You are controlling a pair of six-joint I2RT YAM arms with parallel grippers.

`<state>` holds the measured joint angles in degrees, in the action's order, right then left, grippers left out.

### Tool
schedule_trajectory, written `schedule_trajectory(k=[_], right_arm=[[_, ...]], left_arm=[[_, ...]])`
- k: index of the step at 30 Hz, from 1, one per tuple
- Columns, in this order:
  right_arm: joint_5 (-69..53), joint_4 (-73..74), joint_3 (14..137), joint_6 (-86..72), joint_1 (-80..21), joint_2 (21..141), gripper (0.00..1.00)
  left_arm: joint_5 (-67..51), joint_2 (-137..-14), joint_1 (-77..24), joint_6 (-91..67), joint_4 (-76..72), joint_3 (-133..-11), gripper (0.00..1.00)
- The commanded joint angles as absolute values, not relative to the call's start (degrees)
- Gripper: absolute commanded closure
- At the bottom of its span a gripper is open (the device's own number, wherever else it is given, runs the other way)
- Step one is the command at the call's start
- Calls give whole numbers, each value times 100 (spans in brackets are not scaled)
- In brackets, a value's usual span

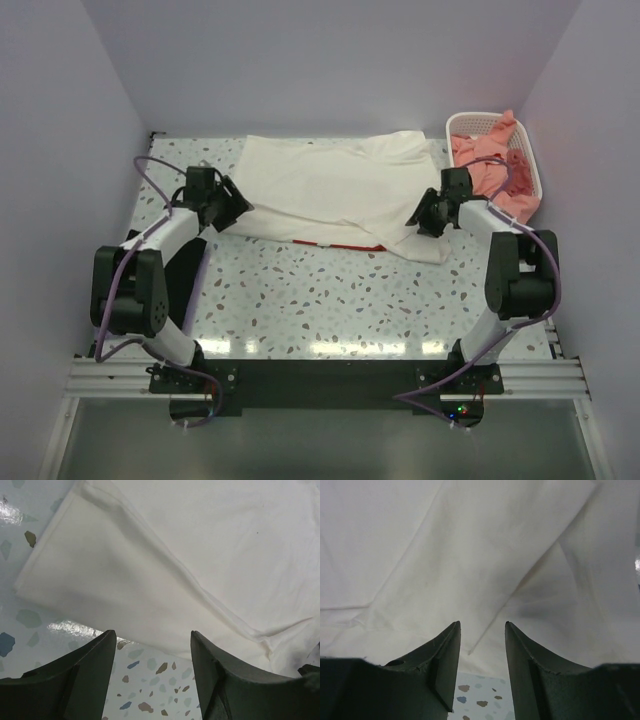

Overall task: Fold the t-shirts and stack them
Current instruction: Fold the tshirt

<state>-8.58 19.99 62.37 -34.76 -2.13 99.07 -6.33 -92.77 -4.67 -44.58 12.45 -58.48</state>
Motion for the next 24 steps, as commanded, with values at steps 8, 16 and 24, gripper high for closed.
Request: schedule_trajectory(k=[8, 16, 24], right_arm=[[-44, 1371, 6442, -3524, -141, 10186, 55], [-18, 1151, 6574, -3621, -132, 10415, 56], [-18, 1151, 7013, -3621, -141, 10608, 80]], left_arm=[[-923, -8842, -519, -4377, 914, -5485, 35], [-932, -8745, -519, -4298, 932, -5423, 35], [-958, -8754, -519, -4307, 879, -5388, 35]])
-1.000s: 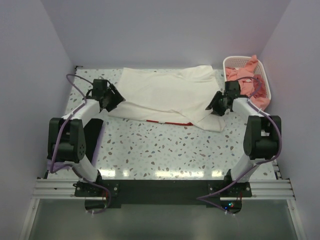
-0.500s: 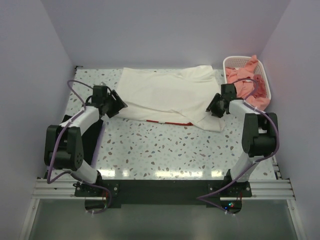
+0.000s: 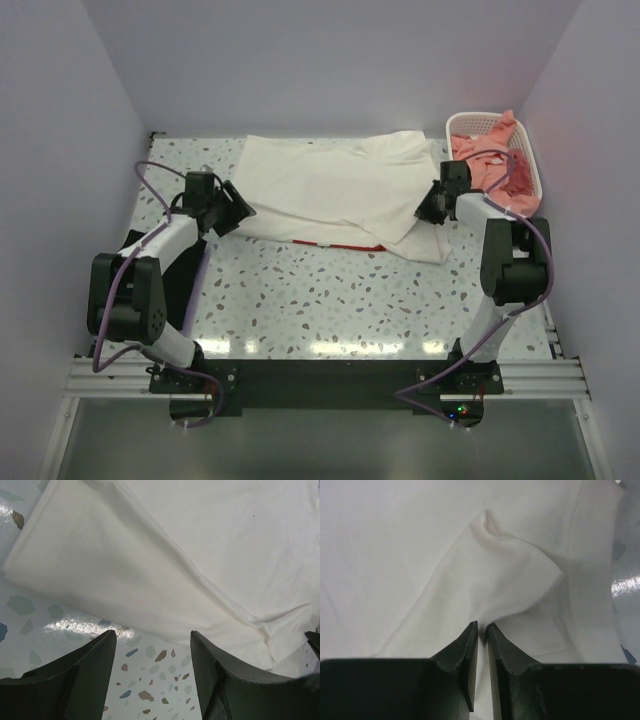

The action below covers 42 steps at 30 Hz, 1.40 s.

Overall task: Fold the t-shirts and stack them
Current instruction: Fold the tshirt

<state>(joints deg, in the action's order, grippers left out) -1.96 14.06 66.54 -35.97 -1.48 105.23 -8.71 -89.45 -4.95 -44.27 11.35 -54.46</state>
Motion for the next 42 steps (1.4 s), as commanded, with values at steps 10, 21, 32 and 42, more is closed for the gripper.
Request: schedule_trajectory(k=[10, 21, 32, 42], right_arm=[[-334, 1432, 8252, -3700, -220, 11214, 100], [-668, 1836, 10080, -3999, -264, 12348, 100], [-958, 1977, 10425, -3578, -307, 12490, 57], [-800, 1091, 7746, -3744, -316, 10768, 50]], left_arm=[[-1002, -8815, -519, -4333, 870, -5449, 35], [-1142, -9079, -536, -4412, 791, -5493, 35], [-1055, -9272, -545, -4570, 826, -5695, 35], [-870, -10001, -545, -4562, 984, -6635, 36]])
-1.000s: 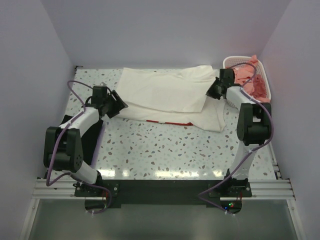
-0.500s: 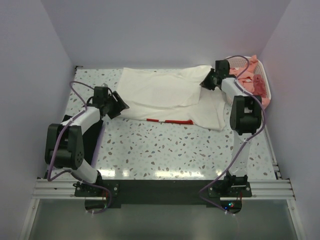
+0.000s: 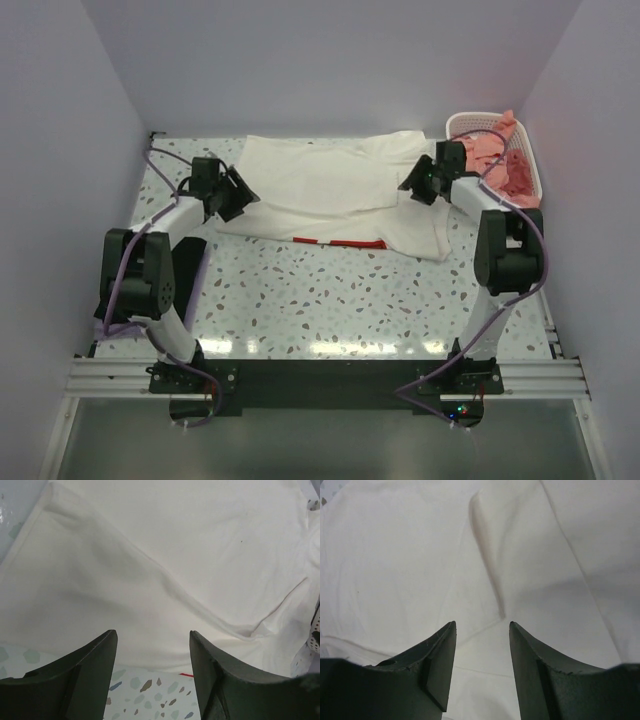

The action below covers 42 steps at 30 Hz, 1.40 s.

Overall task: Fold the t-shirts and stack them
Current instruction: Fold the tshirt

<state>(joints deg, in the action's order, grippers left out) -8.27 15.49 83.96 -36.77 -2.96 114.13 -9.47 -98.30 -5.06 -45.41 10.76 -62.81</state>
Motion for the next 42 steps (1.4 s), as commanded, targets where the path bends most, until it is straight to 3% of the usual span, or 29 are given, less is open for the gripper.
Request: schedule_trajectory(k=[1, 6, 13, 31, 39, 42], right_arm=[[-774, 916, 7221, -3753, -325, 10610, 50], [191, 1308, 6416, -3525, -325, 9274, 50], [1002, 2329, 5987, -3050, -115, 8491, 51], [598, 1749, 4870, -3111, -44, 8561, 53], [361, 1609, 4597, -3164, -44, 8552, 61], [317, 1661, 4605, -3190, -44, 8499, 73]], left_arm=[[-844, -10045, -545, -4570, 993, -6723, 36], [-712, -10186, -545, -4544, 1125, -6864, 36], [-89, -9941, -536, -4781, 1055, -6451, 37], [255, -10345, -422, -4755, 1222, -6583, 37], [316, -10433, -422, -4772, 1213, -6530, 37], [343, -10459, -422, -4781, 1213, -6513, 38]])
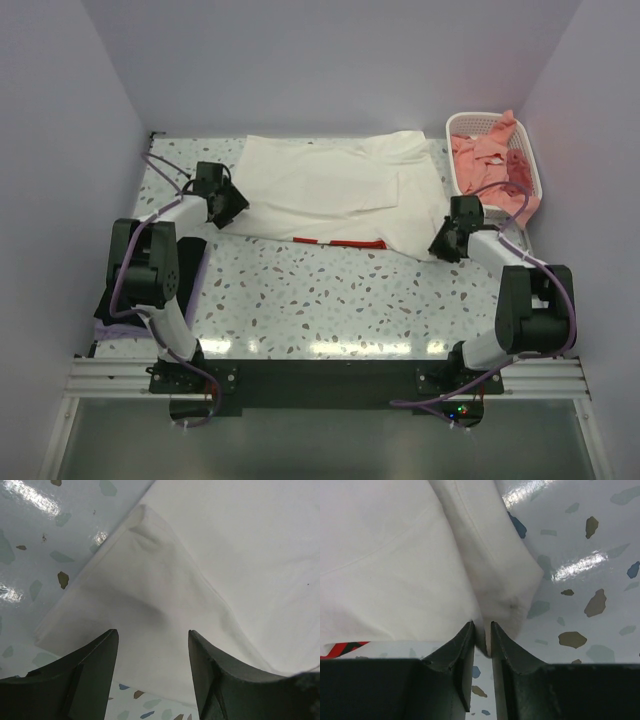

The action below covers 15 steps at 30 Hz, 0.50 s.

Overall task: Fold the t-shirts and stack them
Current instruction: Fold the tshirt

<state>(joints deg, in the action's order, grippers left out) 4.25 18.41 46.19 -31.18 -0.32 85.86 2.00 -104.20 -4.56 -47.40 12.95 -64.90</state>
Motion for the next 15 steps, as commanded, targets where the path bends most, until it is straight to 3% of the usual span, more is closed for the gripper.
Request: schedule_trajectory(k=[1, 3, 5, 15], right_arm=[[325, 1696, 4632, -3190, -44, 8490, 78], [360, 1871, 4728, -3182, -44, 8473, 94], [501, 2029, 4807, -3138, -35, 8429, 99], [1011, 2680, 5027, -2944, -18, 8042, 100]], left_arm=[[351, -10476, -422, -4790, 1222, -6504, 38], [404, -10477, -422, -4790, 1239, -6495, 38], [439, -10503, -422, -4790, 1283, -6495, 38], [721, -10600, -422, -4816, 1511, -6451, 38]])
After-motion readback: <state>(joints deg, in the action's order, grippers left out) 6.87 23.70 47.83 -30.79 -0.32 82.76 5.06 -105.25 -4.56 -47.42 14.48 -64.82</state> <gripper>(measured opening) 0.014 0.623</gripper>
